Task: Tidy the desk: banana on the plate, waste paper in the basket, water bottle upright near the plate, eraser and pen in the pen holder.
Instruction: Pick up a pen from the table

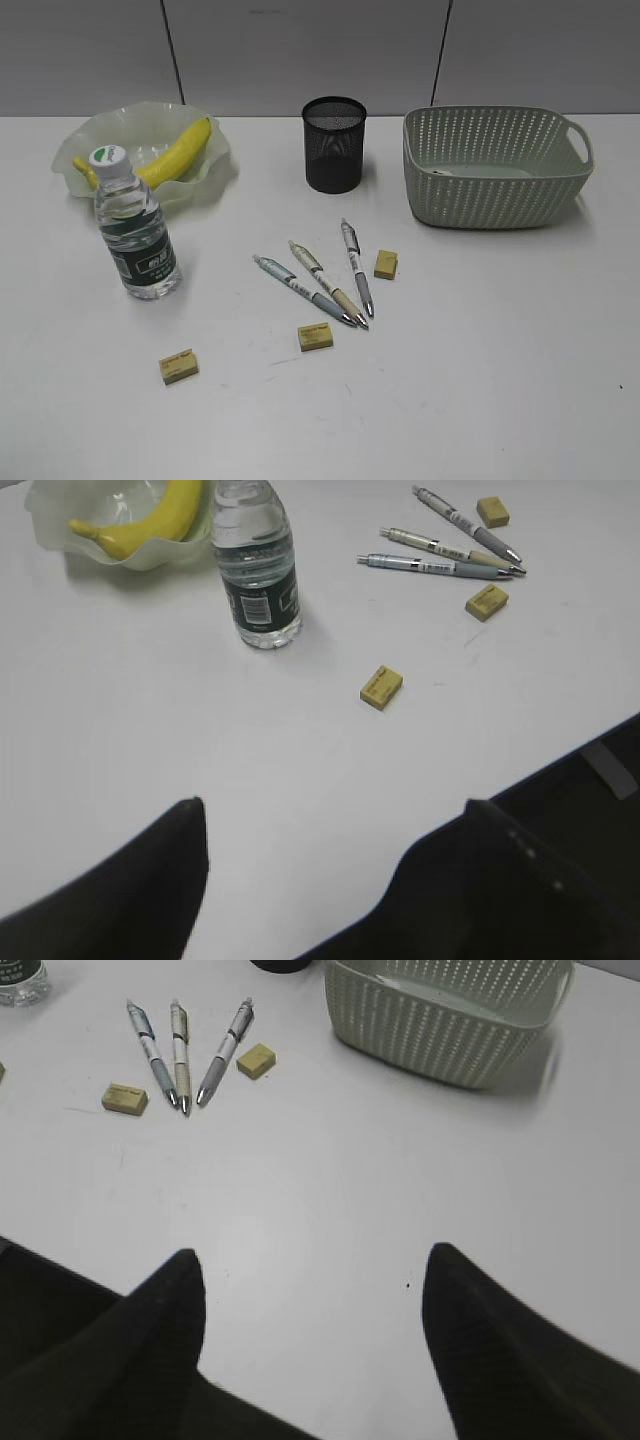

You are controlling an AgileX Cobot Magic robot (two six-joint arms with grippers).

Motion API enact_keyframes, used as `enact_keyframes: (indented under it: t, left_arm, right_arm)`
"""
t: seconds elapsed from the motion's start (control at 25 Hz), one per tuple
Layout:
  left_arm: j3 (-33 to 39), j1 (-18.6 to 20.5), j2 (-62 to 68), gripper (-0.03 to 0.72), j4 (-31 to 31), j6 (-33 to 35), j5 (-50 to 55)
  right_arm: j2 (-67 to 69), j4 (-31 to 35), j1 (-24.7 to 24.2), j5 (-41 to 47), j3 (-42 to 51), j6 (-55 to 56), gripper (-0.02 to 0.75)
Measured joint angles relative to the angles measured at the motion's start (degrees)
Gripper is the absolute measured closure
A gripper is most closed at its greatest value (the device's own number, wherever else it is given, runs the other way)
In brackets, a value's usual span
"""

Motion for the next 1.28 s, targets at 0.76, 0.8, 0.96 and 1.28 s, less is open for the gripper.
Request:
enact_keyframes:
  t: [0.76, 0.8, 0.96, 1.28]
  left_arm:
    - [0.00, 0.04, -11.33, 0.137, 0.02, 0.00, -0.06]
    - [0.00, 0.04, -11.33, 0.138, 0.02, 0.00, -0.06]
    - [0.00, 0.04, -11.33, 0.138, 0.02, 0.00, -0.06]
    - [0.00, 0.04, -11.33, 0.138, 0.02, 0.00, -0.06]
  right_arm:
    - [68.20, 4.72, 9.68, -4.59, -40.65, -0.28, 0.201]
    - [71.35, 4.65, 10.61, -3.76, -43.30, 0.30, 0.202]
    - [84.00, 4.06, 12.55, 3.84, -54.24, 4.17, 0.253]
    - [104.10, 2.68, 12.66, 14.48, -72.96, 11.36, 0.283]
